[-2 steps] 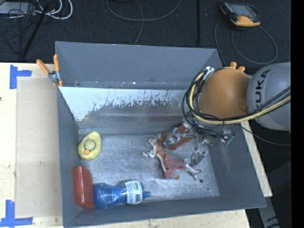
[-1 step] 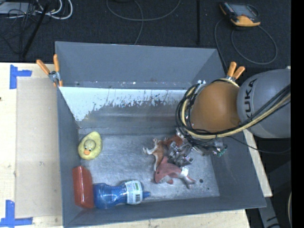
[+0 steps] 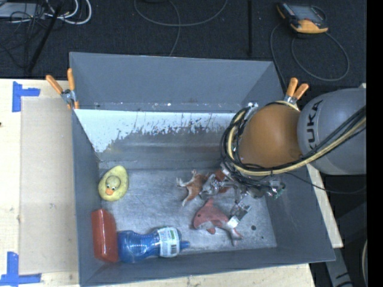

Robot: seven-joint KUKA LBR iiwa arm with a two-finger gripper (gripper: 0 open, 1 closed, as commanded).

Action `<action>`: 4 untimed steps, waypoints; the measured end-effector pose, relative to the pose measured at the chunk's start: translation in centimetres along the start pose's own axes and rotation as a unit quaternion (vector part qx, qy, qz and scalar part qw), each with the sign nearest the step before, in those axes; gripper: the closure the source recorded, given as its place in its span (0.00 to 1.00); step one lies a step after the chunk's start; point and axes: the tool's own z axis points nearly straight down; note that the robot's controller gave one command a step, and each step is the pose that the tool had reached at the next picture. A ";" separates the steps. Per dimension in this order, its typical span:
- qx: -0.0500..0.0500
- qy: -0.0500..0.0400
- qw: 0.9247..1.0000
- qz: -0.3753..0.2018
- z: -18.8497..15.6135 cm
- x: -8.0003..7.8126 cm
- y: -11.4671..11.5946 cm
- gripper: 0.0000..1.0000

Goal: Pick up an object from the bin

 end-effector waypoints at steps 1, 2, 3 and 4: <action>0.000 0.000 1.000 0.000 0.0 0.0 0.0 0.00; 0.001 -0.001 0.998 -0.063 -0.1 0.6 1.0 0.00; -0.004 0.002 0.983 -0.183 -1.4 0.8 3.0 0.00; -0.003 0.002 0.989 -0.151 -1.3 2.1 2.9 0.00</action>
Offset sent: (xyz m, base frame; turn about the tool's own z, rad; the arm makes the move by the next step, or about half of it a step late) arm -0.0577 0.0139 0.0061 -0.5479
